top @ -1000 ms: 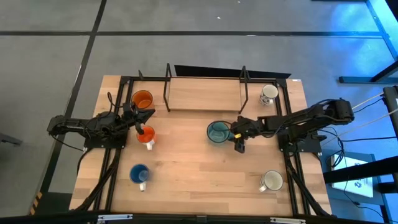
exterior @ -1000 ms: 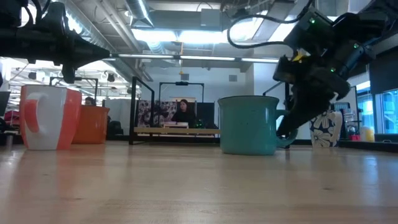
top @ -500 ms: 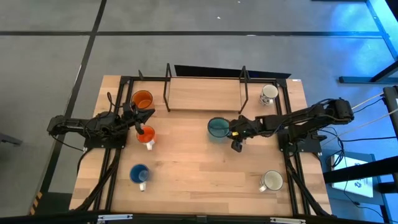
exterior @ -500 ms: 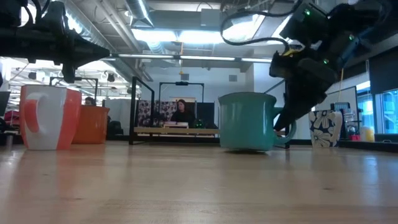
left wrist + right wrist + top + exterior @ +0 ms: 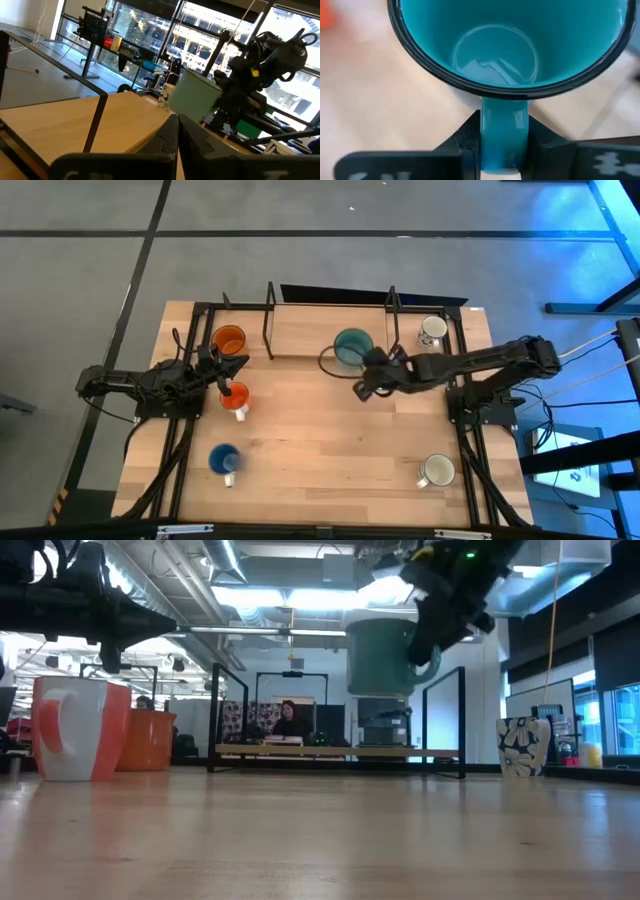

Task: Place coffee mugs
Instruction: Put the blue mug on the shelf

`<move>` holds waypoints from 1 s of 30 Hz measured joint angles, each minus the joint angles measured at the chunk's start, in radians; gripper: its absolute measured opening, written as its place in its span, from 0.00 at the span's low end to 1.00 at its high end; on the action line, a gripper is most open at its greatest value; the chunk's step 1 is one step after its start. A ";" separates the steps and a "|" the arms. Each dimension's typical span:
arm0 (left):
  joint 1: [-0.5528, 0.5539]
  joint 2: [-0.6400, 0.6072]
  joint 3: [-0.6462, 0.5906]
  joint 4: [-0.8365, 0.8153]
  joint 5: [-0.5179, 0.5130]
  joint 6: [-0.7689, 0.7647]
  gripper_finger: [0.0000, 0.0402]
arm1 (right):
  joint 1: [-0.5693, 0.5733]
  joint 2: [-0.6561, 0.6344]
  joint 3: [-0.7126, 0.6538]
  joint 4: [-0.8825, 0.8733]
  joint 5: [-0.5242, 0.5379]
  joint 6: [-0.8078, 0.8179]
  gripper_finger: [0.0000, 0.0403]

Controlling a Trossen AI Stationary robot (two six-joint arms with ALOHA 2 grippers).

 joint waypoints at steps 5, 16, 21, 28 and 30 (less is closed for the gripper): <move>0.000 0.000 0.000 0.011 0.000 0.000 0.00 | -0.059 0.134 0.178 -0.163 0.075 0.097 0.16; 0.000 0.000 0.000 0.020 0.000 0.000 0.00 | -0.266 0.289 0.261 -0.063 0.080 0.142 0.16; 0.000 0.000 0.000 0.020 0.000 0.000 0.00 | -0.361 0.291 0.261 -0.047 0.079 0.176 0.16; 0.000 0.000 0.000 0.020 0.000 0.001 0.00 | -0.441 0.291 0.261 -0.045 0.074 0.200 0.16; 0.000 0.000 0.000 0.020 -0.001 0.002 0.00 | -0.447 0.291 0.261 -0.043 0.062 0.224 0.16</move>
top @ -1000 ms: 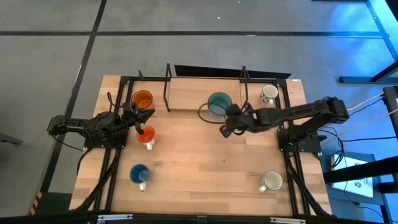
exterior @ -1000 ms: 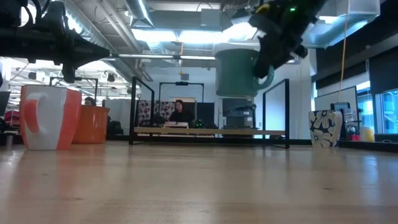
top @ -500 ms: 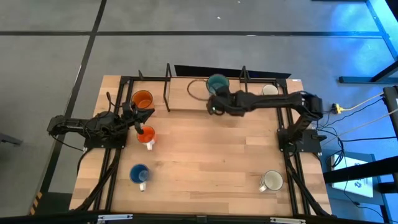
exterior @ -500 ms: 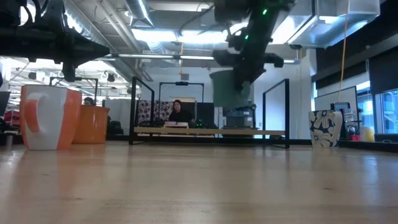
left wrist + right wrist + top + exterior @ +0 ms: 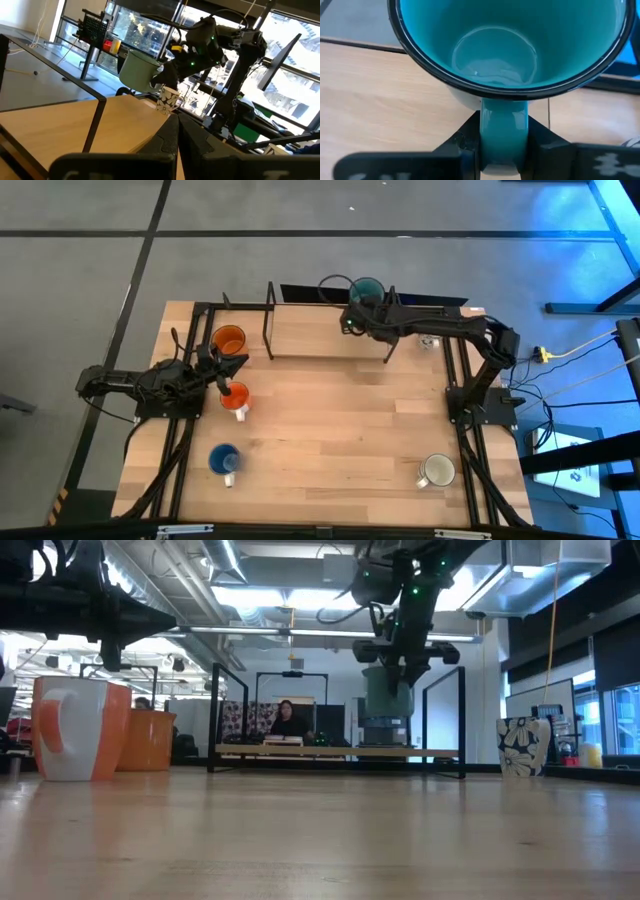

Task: Place coffee mugs
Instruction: Put the blue mug on the shelf

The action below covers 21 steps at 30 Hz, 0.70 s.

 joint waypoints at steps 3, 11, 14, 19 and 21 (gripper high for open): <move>0.000 0.000 0.000 0.000 -0.008 0.029 0.00 | -0.005 0.000 0.000 0.002 -0.021 0.025 0.16; 0.000 0.000 0.000 -0.001 -0.008 0.036 0.00 | -0.023 0.019 -0.019 -0.007 -0.019 0.094 0.16; 0.000 0.000 0.000 -0.003 -0.008 0.036 0.00 | -0.033 0.020 -0.019 -0.004 -0.024 0.102 0.16; 0.000 0.000 0.000 -0.007 -0.008 0.055 0.00 | -0.035 0.025 -0.004 -0.027 -0.031 0.067 0.16; 0.000 0.000 0.000 -0.007 -0.008 0.058 0.00 | -0.027 0.028 0.013 -0.032 -0.058 0.038 0.16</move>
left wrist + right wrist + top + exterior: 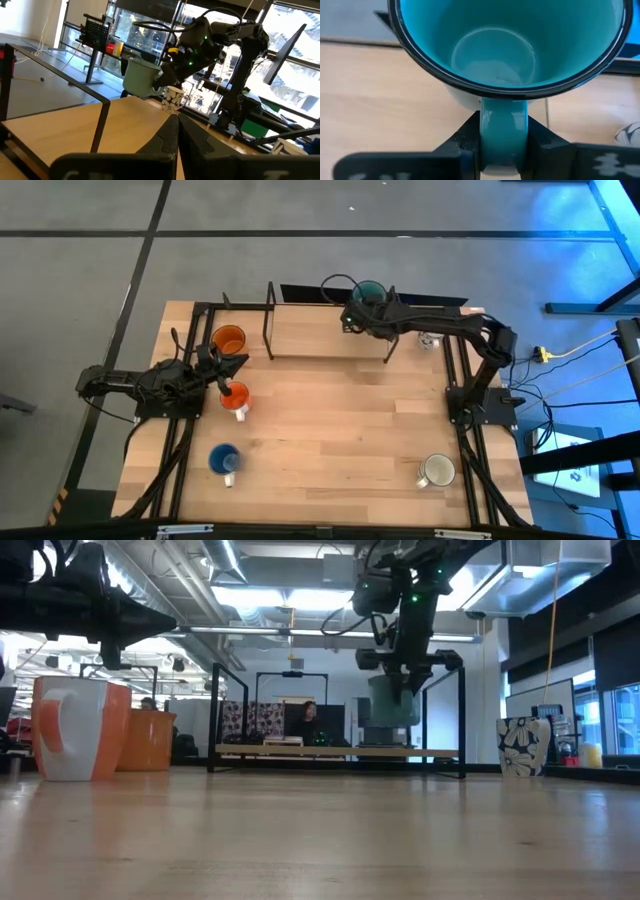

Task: Place coffee mugs
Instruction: Put the blue mug on the shelf

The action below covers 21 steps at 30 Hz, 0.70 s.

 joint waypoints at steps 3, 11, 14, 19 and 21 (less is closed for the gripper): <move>0.000 0.000 0.000 0.000 0.000 0.001 0.00 | 0.011 0.002 0.020 0.019 -0.016 -0.062 0.16; 0.000 0.000 0.000 0.002 0.010 0.001 0.00 | 0.118 0.017 0.021 0.179 -0.151 -0.342 0.16; 0.000 0.000 0.000 0.006 0.010 -0.004 0.00 | 0.140 0.055 0.021 0.198 -0.185 -0.342 0.16; 0.000 0.000 0.000 0.008 0.005 -0.004 0.00 | 0.136 0.116 0.020 0.194 -0.159 -0.200 0.16; 0.000 0.000 0.000 0.007 0.002 -0.004 0.00 | 0.135 0.129 0.020 0.194 -0.154 -0.190 0.16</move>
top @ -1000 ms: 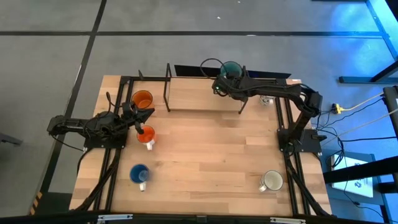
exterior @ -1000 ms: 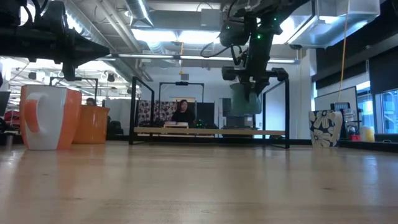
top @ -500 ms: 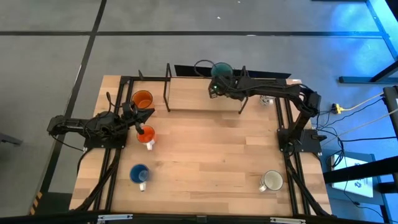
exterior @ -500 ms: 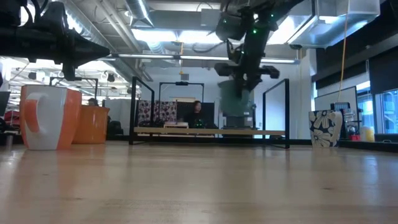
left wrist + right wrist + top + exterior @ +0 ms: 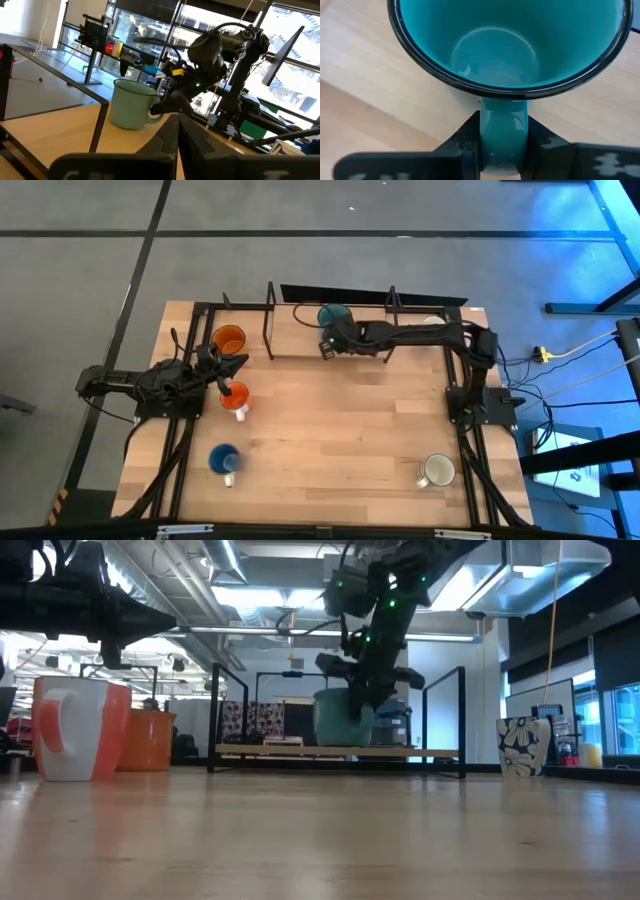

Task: Place coffee mugs
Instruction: Put the blue mug on the shelf

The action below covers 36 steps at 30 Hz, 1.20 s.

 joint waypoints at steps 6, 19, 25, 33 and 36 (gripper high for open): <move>0.000 0.000 0.000 0.000 -0.004 -0.001 0.01 | 0.001 0.005 0.001 0.005 0.014 0.022 0.17; 0.000 0.005 0.084 -0.006 0.135 0.121 0.22 | 0.016 -0.128 0.003 -0.033 -0.069 -0.118 0.51; 0.000 0.147 0.277 -0.091 0.100 0.238 0.22 | 0.101 -0.360 0.003 -0.117 -0.126 -0.385 0.54; 0.018 0.609 0.547 -0.189 0.095 0.259 0.21 | 0.193 -0.573 0.003 -0.183 -0.240 -0.557 0.53; 0.061 0.803 0.672 -0.226 0.109 0.233 0.21 | 0.212 -0.633 0.003 -0.214 -0.237 -0.601 0.53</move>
